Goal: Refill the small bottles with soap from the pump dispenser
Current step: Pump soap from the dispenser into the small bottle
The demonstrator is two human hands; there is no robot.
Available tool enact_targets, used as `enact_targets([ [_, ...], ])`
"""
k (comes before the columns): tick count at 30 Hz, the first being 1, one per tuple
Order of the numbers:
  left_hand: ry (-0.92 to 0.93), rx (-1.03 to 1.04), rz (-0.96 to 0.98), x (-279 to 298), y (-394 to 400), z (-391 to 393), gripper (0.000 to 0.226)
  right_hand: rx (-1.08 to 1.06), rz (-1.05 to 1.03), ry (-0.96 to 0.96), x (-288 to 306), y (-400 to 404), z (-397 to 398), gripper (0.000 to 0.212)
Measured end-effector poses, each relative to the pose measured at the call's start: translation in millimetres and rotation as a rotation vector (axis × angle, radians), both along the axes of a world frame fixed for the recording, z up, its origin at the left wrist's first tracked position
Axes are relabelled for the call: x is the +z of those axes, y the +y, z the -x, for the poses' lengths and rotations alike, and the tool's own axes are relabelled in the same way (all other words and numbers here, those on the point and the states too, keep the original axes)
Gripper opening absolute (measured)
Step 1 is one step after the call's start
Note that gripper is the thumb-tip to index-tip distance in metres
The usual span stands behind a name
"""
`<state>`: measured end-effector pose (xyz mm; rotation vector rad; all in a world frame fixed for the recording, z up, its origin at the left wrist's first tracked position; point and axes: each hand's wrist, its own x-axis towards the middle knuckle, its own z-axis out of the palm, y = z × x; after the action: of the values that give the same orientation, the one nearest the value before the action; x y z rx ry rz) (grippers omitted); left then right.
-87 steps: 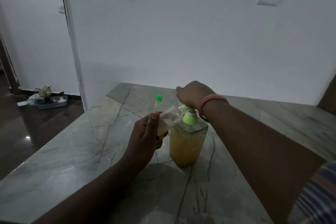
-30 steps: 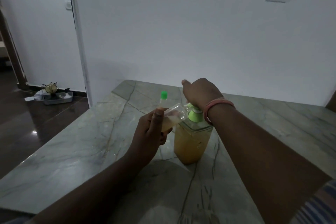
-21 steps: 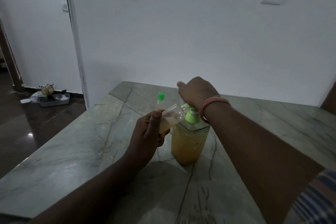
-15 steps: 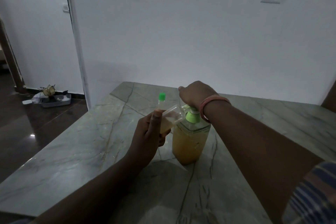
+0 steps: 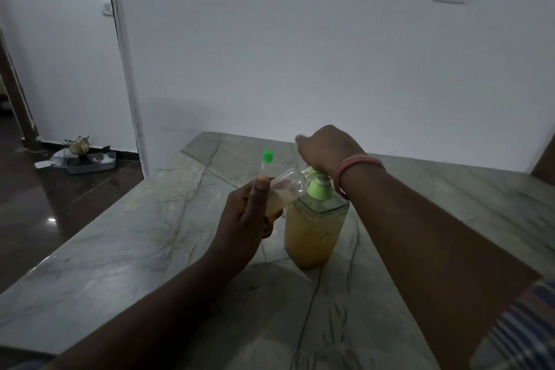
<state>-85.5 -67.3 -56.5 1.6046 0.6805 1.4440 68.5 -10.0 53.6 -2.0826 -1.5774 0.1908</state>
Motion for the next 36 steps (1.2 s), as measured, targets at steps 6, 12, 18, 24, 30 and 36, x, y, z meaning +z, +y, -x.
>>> enact_targets([
  [6, 0.003, 0.006, 0.023, -0.5, -0.8, -1.0, 0.072, -0.004, 0.017, -0.028, -1.1, -2.4, 0.8, 0.031],
  [12, -0.007, 0.003, 0.015, -1.2, 3.0, -0.2, 0.065, -0.022, -0.073, 0.067, -4.7, 3.0, -1.4, 0.047],
  [18, 0.003, 0.004, 0.023, -1.4, -1.5, 0.2, 0.069, 0.015, 0.026, -0.072, 3.5, -3.2, 2.4, 0.035],
  [24, -0.004, 0.006, 0.013, -1.5, 1.0, 0.1, 0.067, -0.007, -0.051, 0.004, -4.1, 0.6, 0.4, 0.047],
  [30, 0.015, 0.021, 0.022, -1.5, -1.6, -0.9, 0.059, 0.037, -0.063, -0.047, 0.3, -1.2, -0.4, 0.042],
  [36, -0.011, 0.002, 0.027, 0.4, -1.0, -0.6, 0.070, 0.017, -0.021, -0.038, -0.9, -5.1, 1.6, 0.038],
])
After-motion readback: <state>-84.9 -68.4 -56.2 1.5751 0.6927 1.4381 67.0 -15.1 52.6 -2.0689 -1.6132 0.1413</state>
